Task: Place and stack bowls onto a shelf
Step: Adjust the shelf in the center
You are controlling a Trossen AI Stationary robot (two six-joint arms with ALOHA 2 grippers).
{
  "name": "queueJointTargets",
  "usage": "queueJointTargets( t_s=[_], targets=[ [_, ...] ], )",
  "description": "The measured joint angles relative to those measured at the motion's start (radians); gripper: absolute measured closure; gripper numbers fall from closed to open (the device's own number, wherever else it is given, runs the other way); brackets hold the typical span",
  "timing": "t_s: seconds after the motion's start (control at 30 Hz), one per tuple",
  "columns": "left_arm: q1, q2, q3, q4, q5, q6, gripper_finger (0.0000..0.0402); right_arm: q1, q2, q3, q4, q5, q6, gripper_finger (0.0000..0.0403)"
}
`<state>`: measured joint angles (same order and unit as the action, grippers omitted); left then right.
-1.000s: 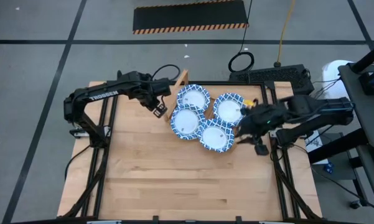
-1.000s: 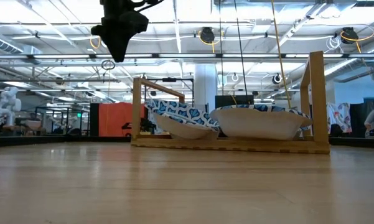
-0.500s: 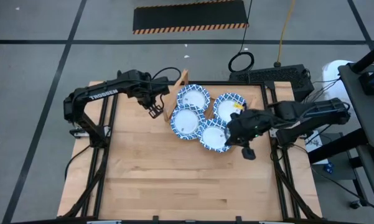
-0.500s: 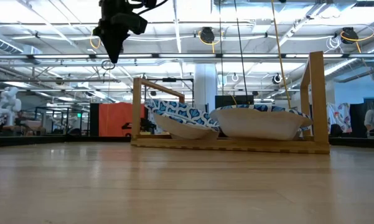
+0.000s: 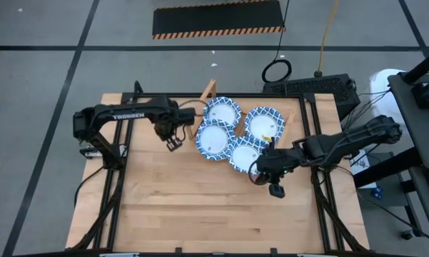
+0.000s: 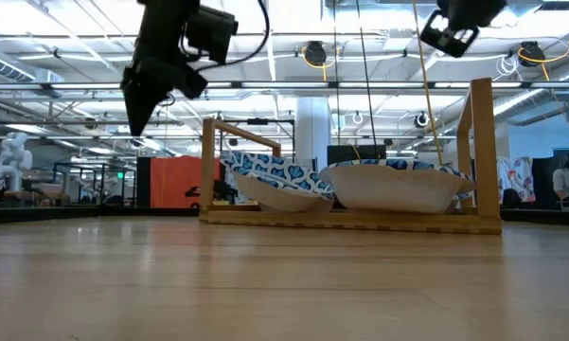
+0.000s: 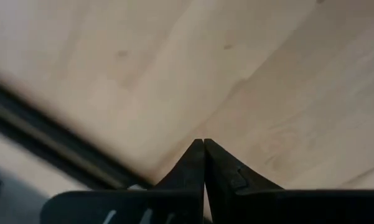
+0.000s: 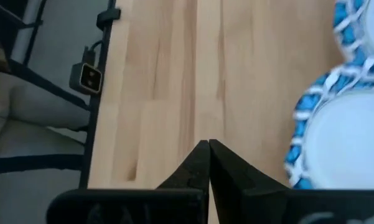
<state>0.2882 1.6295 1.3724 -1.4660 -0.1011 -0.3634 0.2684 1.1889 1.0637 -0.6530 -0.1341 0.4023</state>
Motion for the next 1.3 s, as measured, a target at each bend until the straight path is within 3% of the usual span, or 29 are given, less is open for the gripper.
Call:
queueJointTargets(
  t_s=[0.13,0.7,1.3],
  targets=[
    [-0.033,0.001,-0.097,0.137,0.073,-0.013,0.0399,0.002,0.0,-0.047,0.0,0.0,0.058,0.0403],
    [-0.077,0.001,-0.251,0.604,0.079,0.0,0.0399,0.002,-0.014,-0.161,0.02,0.021,0.104,0.0403],
    [-0.075,0.001,-0.268,0.731,0.075,-0.021,0.0399,-0.014,-0.18,-0.191,-0.201,0.157,0.142,0.0403]
  ],
)
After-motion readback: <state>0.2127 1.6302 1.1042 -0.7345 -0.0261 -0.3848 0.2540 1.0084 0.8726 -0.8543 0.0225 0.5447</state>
